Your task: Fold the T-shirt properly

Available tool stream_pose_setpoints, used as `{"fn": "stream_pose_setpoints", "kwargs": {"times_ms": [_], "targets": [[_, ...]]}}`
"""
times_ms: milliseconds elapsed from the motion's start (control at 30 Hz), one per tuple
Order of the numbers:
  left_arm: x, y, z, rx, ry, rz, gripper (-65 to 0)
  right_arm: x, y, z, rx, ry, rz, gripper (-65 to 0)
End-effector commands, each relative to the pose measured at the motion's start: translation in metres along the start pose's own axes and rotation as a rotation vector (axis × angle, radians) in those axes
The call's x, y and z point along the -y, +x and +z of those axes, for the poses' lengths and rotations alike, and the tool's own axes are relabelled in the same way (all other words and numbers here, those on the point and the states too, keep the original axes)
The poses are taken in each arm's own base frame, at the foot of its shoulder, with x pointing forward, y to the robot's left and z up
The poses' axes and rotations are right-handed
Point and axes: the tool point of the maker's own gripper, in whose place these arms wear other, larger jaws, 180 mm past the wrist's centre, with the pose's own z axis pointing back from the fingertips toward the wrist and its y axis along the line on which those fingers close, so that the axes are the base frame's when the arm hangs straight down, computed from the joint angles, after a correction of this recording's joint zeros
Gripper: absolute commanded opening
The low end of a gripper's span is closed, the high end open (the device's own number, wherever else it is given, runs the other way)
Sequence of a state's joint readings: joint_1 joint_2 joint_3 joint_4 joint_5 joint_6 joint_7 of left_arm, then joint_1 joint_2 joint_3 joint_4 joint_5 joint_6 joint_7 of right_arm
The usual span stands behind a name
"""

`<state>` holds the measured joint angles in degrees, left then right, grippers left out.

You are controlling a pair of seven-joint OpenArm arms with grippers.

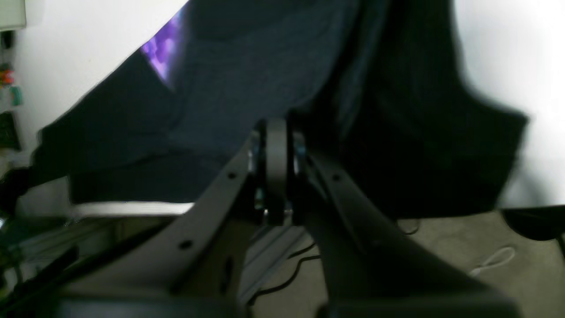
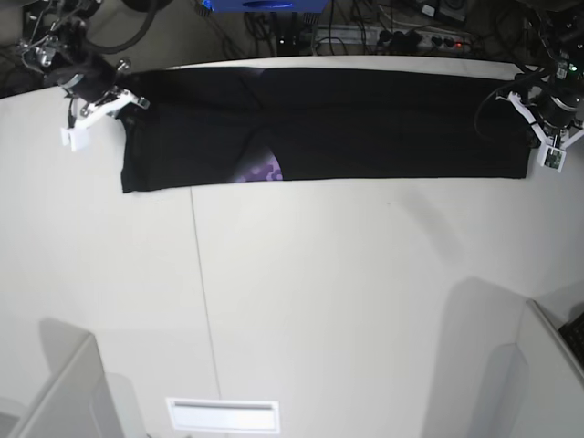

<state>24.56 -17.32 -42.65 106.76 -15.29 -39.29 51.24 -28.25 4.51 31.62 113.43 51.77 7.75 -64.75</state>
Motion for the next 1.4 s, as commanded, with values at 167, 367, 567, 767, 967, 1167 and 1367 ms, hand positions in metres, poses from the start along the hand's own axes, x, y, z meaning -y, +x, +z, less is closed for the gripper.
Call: {"fn": "stream_pose_setpoints", "kwargs": {"times_ms": [167, 367, 567, 767, 967, 1167, 1367], "targets": [[-0.006, 0.006, 0.003, 0.019, 0.013, -0.015, -65.0, 0.006, 0.000, -0.003, 0.015, -0.060, 0.012, -65.0], [-0.006, 0.005, 0.003, 0.016, 0.012, -0.016, -65.0, 0.006, 0.001, -0.004, 0.021, -0.066, 0.005, -65.0], [-0.009, 0.005, 0.004, 0.017, 0.021, -0.013, -45.9, 0.007, 0.005, -0.003, 0.040, -0.068, 0.006, -44.4], [-0.007, 0.011, 0.013, 0.031, 0.029, -0.046, -26.7, 0.009, 0.012, -0.001, 0.086, -0.075, 0.013, -44.3], [0.008, 0.014, 0.007, 0.057, -0.005, -0.001, -54.8, -0.022, 0.024, -0.016, 0.069, 0.004, 0.109, -58.2], [0.012, -0.013, -0.022, -0.007, -0.045, 0.126, -65.0, -0.032, 0.031, -0.038, 0.035, 0.043, 0.132, -65.0], [0.016, -0.044, -0.043, -0.076, -0.084, 0.215, -65.0, 0.016, 0.030, -0.054, 0.027, -0.129, 0.143, -65.0]]}}
